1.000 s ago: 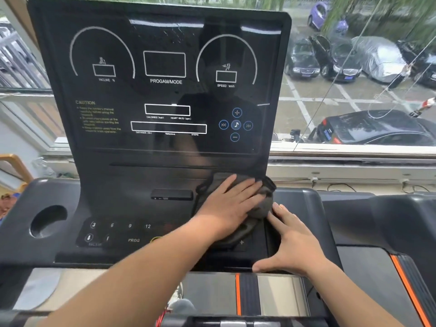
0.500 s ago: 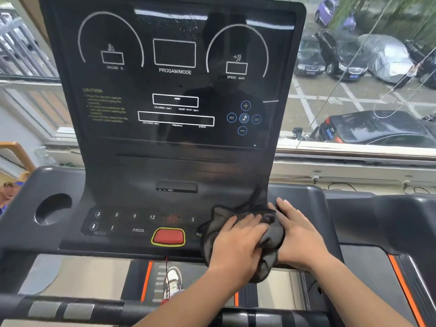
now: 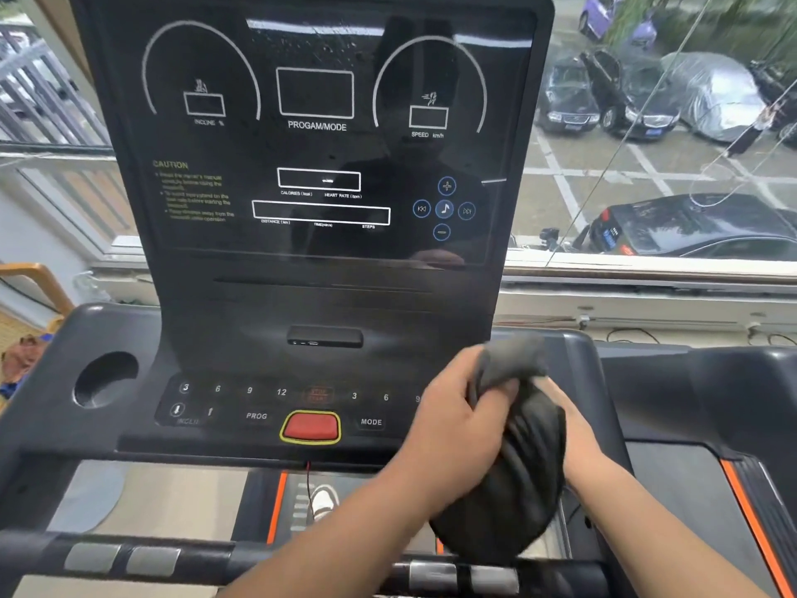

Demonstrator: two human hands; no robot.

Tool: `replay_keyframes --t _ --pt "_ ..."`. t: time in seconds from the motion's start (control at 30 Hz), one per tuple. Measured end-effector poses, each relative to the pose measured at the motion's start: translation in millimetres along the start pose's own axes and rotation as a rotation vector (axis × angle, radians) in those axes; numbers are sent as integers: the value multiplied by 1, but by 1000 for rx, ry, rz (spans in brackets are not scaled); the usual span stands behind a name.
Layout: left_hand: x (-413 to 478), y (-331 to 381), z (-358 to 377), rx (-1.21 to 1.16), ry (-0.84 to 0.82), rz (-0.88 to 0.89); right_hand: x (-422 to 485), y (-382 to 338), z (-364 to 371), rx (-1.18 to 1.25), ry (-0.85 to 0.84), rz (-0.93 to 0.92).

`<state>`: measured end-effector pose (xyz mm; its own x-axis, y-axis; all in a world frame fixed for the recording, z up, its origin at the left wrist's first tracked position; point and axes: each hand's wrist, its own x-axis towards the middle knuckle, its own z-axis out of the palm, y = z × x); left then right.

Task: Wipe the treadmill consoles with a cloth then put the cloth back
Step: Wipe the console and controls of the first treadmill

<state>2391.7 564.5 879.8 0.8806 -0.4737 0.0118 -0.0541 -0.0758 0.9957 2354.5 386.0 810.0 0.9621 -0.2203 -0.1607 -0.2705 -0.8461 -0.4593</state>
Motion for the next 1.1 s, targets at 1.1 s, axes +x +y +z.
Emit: replay_keyframes --t 1.1 --pt "45 -91 -4 1068 -145 358 -1 -22 -10 -58 -111 47"
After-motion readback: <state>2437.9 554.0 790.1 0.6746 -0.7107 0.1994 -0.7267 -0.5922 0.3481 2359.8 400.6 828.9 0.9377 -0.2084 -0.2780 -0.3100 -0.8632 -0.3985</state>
